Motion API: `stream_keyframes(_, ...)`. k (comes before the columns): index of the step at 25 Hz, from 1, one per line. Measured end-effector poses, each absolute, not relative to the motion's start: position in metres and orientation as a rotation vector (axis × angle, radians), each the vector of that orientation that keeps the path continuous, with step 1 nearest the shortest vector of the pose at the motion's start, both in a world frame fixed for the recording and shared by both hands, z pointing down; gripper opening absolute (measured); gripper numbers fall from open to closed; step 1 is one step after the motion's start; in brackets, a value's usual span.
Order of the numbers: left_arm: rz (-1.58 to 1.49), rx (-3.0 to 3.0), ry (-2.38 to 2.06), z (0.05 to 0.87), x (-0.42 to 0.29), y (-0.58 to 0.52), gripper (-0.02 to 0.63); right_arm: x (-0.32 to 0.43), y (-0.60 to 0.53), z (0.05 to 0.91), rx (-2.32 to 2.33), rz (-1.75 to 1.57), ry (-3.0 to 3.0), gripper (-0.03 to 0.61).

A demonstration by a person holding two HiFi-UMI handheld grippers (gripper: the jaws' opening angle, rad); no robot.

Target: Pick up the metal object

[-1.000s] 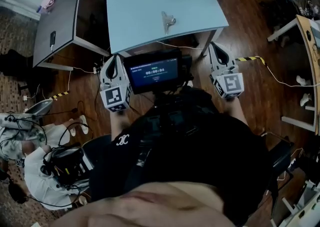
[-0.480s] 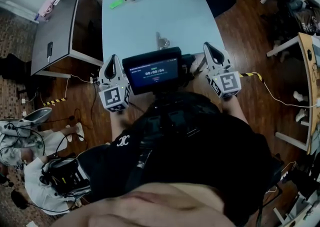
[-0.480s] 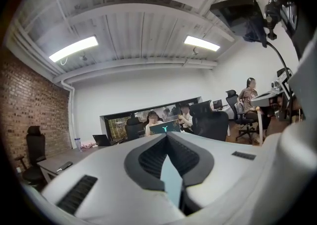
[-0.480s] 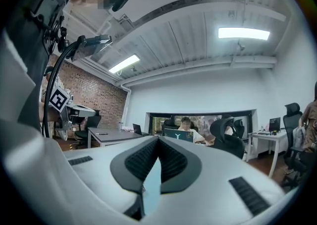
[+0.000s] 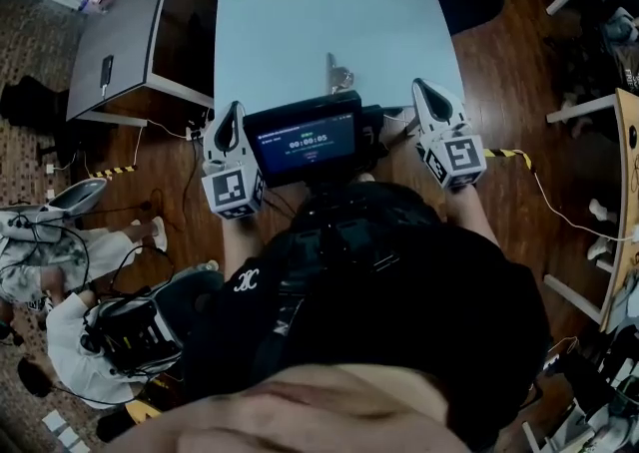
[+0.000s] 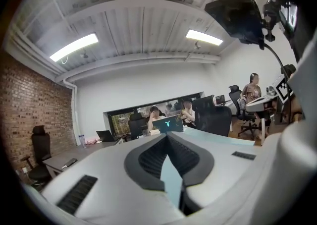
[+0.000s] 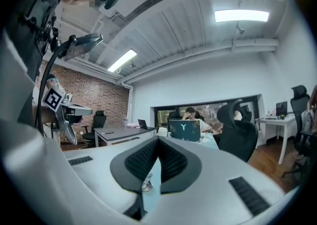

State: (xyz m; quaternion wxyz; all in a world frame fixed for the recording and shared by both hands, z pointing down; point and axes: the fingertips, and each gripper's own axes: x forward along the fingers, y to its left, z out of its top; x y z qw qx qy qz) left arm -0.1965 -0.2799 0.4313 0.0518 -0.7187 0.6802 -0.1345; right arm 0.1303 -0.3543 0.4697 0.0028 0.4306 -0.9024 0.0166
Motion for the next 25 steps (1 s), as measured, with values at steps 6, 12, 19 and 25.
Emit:
stream_keyframes(6,-0.424,-2.206,2.075,0.435,-0.213,-0.283,0.011,0.106,-0.378,0.500,1.337,0.265,-2.809,-0.020)
stream_keyframes(12,-0.410,-2.173,2.072,0.419,-0.235,-0.289,0.011,0.056,-0.405,0.546,1.264,0.560,-2.829,-0.003)
stream_keyframes(19,-0.416,-2.114,2.132,0.413,-0.293,-0.288,0.011,-0.031,-0.428,0.611,1.100,0.883,-2.729,0.034)
stream_keyframes(25,-0.429,-2.091,2.173,0.415,-0.306,-0.283,0.011,-0.058,-0.430,0.675,0.970,0.908,-2.564,0.163)
